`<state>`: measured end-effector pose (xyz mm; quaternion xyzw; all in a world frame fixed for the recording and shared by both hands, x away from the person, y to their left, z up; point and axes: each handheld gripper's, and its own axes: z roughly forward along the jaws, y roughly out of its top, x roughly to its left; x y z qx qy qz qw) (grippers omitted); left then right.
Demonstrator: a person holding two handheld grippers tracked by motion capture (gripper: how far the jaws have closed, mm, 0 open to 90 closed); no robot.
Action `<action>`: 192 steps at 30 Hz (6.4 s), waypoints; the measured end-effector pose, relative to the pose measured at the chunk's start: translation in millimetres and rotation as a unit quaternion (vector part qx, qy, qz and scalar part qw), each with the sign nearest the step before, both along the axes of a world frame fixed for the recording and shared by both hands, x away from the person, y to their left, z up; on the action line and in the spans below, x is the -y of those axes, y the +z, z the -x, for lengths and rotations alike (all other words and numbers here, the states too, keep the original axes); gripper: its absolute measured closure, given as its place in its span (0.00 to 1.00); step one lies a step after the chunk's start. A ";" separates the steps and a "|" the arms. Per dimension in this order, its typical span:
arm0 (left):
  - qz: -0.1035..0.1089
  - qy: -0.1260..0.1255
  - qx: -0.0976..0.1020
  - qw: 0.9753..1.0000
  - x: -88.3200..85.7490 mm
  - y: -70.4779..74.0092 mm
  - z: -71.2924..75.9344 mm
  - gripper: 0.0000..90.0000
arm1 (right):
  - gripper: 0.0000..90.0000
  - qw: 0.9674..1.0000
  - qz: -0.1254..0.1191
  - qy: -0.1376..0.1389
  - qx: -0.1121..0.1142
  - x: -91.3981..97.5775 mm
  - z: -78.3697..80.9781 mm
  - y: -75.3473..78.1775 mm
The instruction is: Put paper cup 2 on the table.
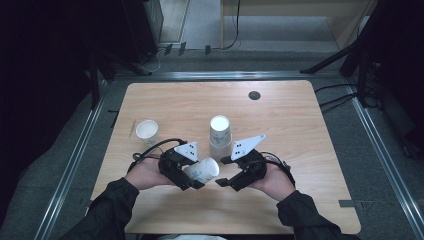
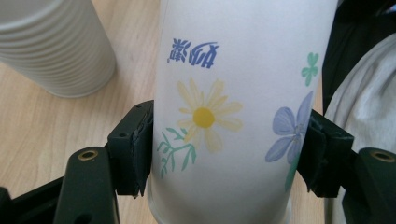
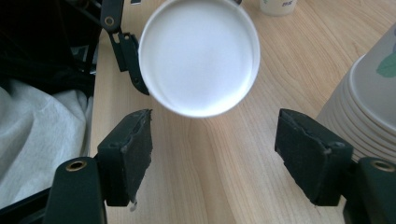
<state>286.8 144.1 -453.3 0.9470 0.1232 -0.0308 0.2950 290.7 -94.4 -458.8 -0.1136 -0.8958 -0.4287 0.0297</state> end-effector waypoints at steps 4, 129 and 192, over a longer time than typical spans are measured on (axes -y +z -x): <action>-0.012 -0.008 -0.006 1.000 4.3 -3.3 0.6 0.34 | 0.31 1.000 0.003 0.006 0.002 -2.4 -0.2 -1.9; 0.037 0.016 -0.009 0.999 -14.7 8.0 -7.7 0.30 | 0.30 0.999 -0.030 0.009 0.001 18.7 -1.7 8.2; -0.014 -0.005 -0.001 1.000 16.2 5.0 -0.9 0.16 | 0.38 0.998 0.025 0.047 0.026 -8.5 5.9 -3.1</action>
